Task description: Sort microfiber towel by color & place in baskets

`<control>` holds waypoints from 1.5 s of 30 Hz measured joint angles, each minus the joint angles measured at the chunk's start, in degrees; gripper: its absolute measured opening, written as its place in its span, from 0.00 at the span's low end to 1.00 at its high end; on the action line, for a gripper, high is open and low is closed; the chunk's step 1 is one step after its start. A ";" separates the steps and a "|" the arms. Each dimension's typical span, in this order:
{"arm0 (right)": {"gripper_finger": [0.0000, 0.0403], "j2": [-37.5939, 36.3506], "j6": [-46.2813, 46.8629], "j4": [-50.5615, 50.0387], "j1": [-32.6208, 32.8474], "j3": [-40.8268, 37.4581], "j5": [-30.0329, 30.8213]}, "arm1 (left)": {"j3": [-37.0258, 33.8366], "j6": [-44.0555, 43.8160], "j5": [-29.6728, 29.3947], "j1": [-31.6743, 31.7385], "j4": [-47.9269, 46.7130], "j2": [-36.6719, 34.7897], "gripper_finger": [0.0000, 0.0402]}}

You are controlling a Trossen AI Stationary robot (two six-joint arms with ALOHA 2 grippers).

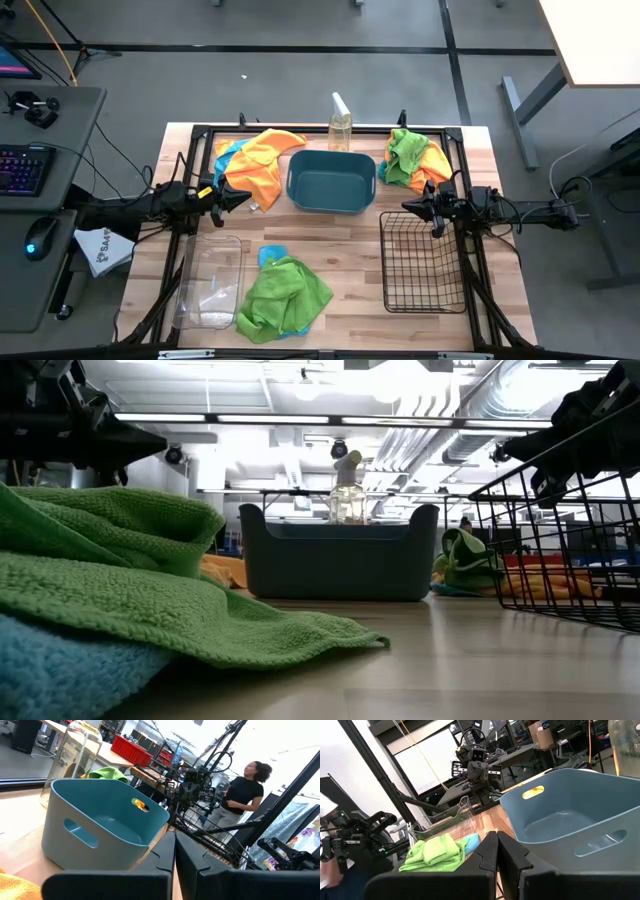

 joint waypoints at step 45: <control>0.00 0.00 0.07 0.00 0.01 0.00 0.01 | 46.31 13.96 4.58 44.08 -51.50 66.95 0.31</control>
